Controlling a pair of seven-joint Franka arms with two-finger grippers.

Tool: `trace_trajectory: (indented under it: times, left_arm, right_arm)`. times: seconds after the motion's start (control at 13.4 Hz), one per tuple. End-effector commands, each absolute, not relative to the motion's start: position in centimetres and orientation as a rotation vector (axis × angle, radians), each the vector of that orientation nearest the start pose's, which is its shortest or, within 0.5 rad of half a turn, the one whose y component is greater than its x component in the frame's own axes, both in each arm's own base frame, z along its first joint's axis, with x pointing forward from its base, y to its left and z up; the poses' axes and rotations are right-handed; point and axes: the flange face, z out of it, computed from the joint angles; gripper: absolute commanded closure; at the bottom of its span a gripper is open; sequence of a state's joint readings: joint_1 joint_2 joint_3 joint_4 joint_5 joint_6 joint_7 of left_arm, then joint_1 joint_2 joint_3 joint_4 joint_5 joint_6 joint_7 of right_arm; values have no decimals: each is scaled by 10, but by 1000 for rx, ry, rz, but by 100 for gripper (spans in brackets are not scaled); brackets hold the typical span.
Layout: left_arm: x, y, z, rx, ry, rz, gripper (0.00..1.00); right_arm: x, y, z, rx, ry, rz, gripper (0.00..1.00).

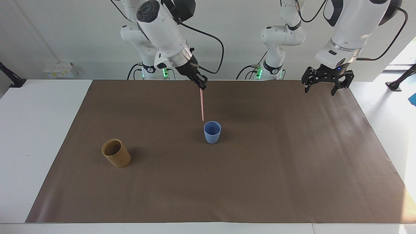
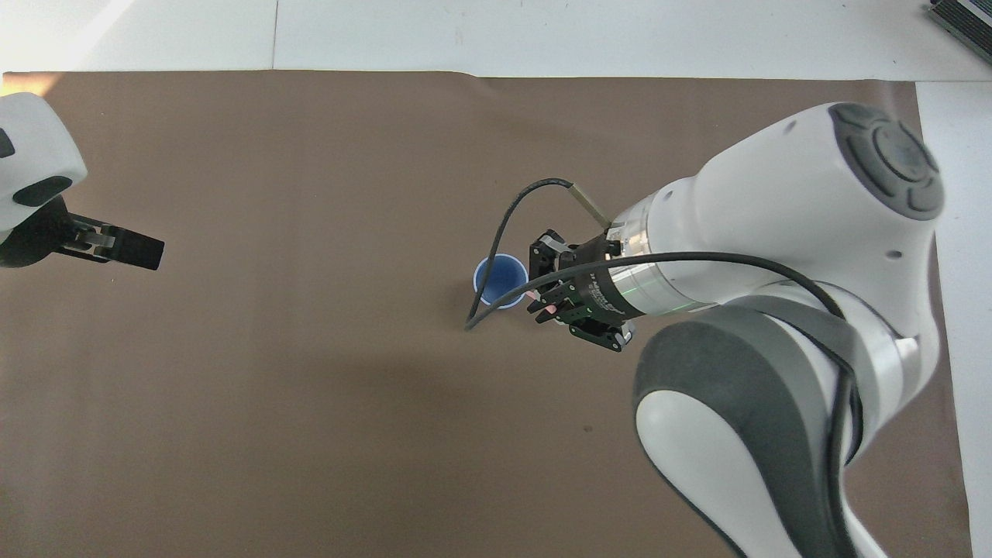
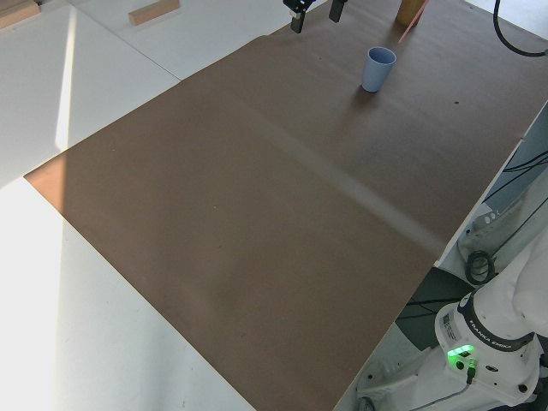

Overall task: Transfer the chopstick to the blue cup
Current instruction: 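Lower the pink chopstick into the blue cup with the right gripper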

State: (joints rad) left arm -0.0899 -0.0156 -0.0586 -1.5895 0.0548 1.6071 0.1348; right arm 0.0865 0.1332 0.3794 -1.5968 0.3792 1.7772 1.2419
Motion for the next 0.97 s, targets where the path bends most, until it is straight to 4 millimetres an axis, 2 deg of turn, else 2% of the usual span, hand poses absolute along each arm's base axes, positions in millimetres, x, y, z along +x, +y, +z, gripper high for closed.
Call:
trace_trajectory:
  times: [0.0, 0.07, 0.22, 0.3, 0.45, 0.6, 0.67, 0.9]
  left_arm:
    - [544, -68, 632, -3095, 435, -38, 0]
    - [543, -67, 634, -3097, 428, -45, 0]
    - [542, -59, 636, -3114, 303, -46, 0]
    - [543, -51, 635, -3125, 257, -34, 0]
    - [542, -52, 642, -3191, 213, -47, 0]
    - [534, -43, 672, -3190, 189, -60, 0]
    - [532, -43, 675, -3187, 193, -29, 0]
    - [524, -46, 681, -3161, 216, -55, 0]
  right_arm:
    - [547, 296, 562, -2466, 1198, 466, 100]
    - [547, 297, 560, -2463, 1199, 469, 100]
    - [553, 296, 558, -2445, 1202, 438, 100]
    - [558, 297, 547, -2451, 1201, 435, 100]
    - [561, 295, 524, -2454, 1198, 424, 100]
    - [560, 294, 507, -2478, 1170, 426, 100]
    - [562, 292, 492, -2487, 1145, 417, 100]
    - [566, 287, 471, -2486, 1134, 393, 100]
